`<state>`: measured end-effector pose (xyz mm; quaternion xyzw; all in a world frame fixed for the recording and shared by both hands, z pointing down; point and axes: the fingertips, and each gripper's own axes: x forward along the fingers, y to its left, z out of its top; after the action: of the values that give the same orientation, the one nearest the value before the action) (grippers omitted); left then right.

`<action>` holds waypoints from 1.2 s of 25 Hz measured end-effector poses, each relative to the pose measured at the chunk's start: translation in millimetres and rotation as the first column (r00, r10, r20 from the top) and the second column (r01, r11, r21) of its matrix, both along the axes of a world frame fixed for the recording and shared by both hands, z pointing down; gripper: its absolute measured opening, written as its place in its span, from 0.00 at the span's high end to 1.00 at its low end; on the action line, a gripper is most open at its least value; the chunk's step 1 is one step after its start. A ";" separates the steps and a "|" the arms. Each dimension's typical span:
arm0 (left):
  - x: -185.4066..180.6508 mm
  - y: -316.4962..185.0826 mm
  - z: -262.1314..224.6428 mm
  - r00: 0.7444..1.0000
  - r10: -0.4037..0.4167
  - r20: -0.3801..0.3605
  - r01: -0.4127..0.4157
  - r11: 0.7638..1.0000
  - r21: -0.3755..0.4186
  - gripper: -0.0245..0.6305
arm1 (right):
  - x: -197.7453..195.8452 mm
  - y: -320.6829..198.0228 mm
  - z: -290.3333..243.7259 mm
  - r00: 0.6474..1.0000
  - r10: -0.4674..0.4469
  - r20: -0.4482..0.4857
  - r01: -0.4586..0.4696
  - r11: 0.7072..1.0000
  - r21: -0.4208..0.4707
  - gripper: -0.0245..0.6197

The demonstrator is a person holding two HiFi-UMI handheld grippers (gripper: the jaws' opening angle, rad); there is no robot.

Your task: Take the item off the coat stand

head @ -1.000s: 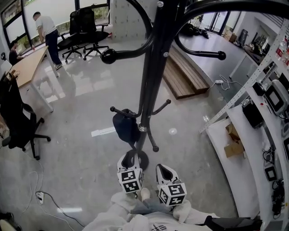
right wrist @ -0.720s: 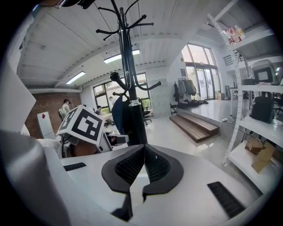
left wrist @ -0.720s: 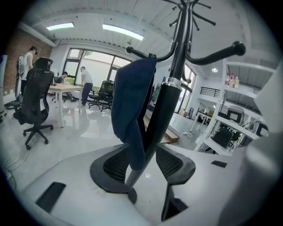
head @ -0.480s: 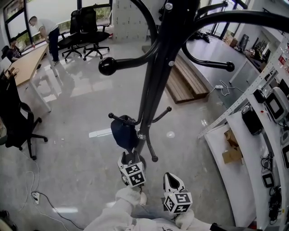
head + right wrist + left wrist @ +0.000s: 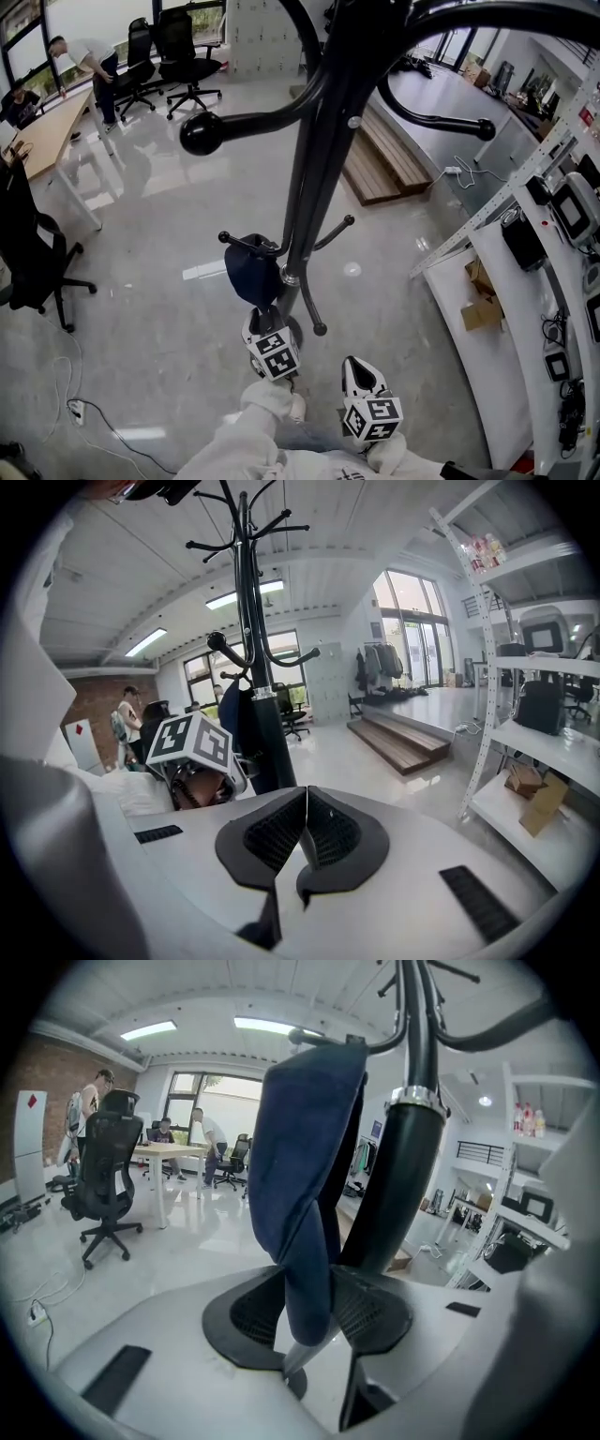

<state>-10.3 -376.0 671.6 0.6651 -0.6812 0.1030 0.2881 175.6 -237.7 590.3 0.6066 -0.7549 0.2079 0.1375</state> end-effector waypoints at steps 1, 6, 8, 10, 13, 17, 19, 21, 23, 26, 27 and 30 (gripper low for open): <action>-0.8 0.1 -0.9 1.000 -0.002 0.005 0.002 1.000 0.005 0.76 | 0.7 0.2 0.6 1.000 0.002 0.003 -0.002 1.000 -0.002 0.94; -7.7 -0.3 -1.4 1.000 -0.002 0.022 0.002 1.000 0.000 0.82 | -2.3 -0.7 1.5 1.000 0.002 0.010 -0.002 1.000 -0.006 0.94; -10.5 0.4 -2.3 1.000 -0.008 0.023 0.008 1.000 0.001 0.83 | -2.6 -0.9 1.1 1.000 0.000 0.011 0.000 1.000 -0.004 0.94; -14.9 1.7 -3.4 1.000 -0.018 0.021 0.018 1.000 0.004 0.85 | -3.2 -1.0 1.0 1.000 -0.002 0.011 0.002 1.000 -0.004 0.94; -23.9 2.6 -8.6 0.999 -0.032 0.020 0.032 0.999 0.013 0.86 | -5.3 -2.1 0.3 1.000 -0.004 0.013 0.004 1.000 -0.003 0.94; -39.4 3.2 -21.8 0.997 -0.067 0.031 0.066 0.997 0.030 0.89 | -11.3 -3.3 -2.2 1.000 -0.011 0.019 0.011 1.000 -0.002 0.94; -49.1 3.6 -28.2 0.995 -0.088 0.039 0.087 0.996 0.037 0.90 | -14.9 -4.1 -3.2 1.000 -0.015 0.023 0.015 1.000 -0.002 0.94; -60.0 3.9 -34.8 0.993 -0.110 0.043 0.108 0.993 0.041 0.92 | -18.4 -4.9 -4.0 1.000 -0.018 0.026 0.018 1.000 -0.001 0.94; -70.7 3.6 -43.2 0.991 -0.127 0.044 0.126 0.991 0.043 0.93 | -22.1 -5.9 -5.2 0.999 -0.020 0.028 0.020 1.000 0.001 0.94; -79.8 2.1 -60.3 0.990 -0.134 0.046 0.131 0.990 0.060 0.94 | -27.9 -8.0 -7.7 0.999 -0.024 0.035 0.023 1.000 0.005 0.94; -81.3 1.8 -66.2 0.990 -0.135 0.052 0.131 0.989 0.069 0.94 | -30.0 -8.7 -8.8 0.999 -0.027 0.039 0.027 1.000 0.007 0.94; -84.4 1.8 -76.4 0.988 -0.140 0.067 0.134 0.987 0.085 0.94 | -36.0 -11.2 -11.5 0.998 -0.041 0.047 0.041 0.999 0.019 0.94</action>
<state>-94.7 -374.2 595.2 0.6234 -0.7390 0.0796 0.2428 139.6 -248.8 578.8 0.5870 -0.7721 0.2127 0.1182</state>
